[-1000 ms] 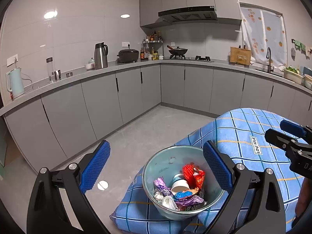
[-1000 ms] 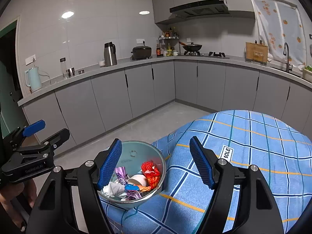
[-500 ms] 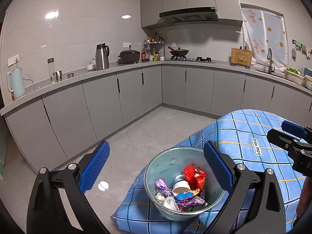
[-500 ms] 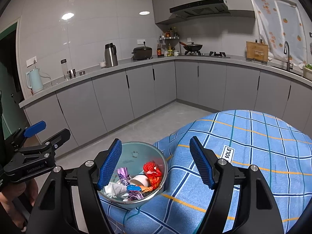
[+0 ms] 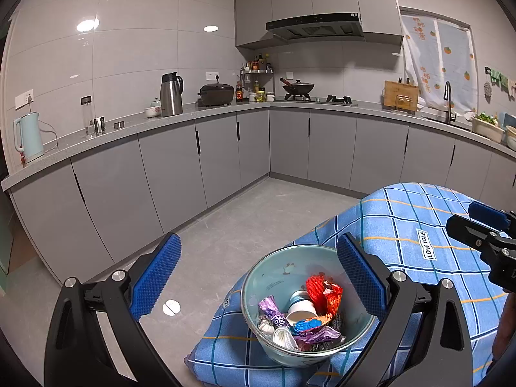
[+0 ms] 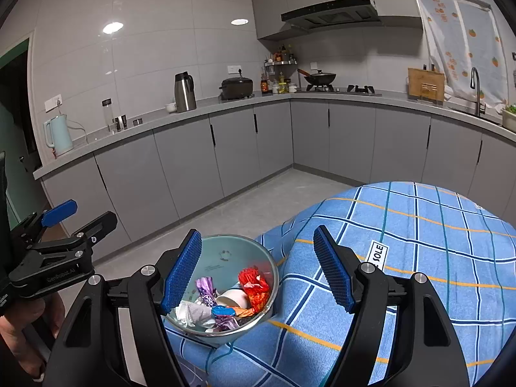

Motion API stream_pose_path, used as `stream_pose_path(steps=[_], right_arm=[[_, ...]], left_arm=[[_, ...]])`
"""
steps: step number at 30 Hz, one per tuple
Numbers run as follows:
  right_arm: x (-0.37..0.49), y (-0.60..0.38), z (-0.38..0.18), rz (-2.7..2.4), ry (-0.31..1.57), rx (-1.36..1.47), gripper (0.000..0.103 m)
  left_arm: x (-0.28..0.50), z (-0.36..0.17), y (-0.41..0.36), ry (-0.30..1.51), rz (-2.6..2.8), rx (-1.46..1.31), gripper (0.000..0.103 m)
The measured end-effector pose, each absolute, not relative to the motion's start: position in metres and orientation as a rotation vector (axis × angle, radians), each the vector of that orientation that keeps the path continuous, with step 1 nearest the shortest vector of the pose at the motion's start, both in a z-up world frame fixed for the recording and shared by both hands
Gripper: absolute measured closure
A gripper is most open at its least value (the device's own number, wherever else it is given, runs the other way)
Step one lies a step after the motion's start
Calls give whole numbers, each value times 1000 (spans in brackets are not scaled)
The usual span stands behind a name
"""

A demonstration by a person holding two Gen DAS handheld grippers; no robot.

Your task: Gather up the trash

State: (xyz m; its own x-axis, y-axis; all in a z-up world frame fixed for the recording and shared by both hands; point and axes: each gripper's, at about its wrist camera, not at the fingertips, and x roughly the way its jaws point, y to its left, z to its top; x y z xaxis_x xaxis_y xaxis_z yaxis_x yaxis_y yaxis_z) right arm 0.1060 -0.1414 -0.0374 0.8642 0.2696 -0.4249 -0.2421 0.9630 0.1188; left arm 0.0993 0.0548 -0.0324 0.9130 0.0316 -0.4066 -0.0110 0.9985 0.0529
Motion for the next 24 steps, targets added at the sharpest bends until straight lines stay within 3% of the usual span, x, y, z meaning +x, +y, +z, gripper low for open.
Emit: stream_pose_path(steps=[24], right_arm=[[101, -139, -32, 265, 439, 61, 31]], left_arm=[[103, -34, 54, 431, 42, 70, 5]])
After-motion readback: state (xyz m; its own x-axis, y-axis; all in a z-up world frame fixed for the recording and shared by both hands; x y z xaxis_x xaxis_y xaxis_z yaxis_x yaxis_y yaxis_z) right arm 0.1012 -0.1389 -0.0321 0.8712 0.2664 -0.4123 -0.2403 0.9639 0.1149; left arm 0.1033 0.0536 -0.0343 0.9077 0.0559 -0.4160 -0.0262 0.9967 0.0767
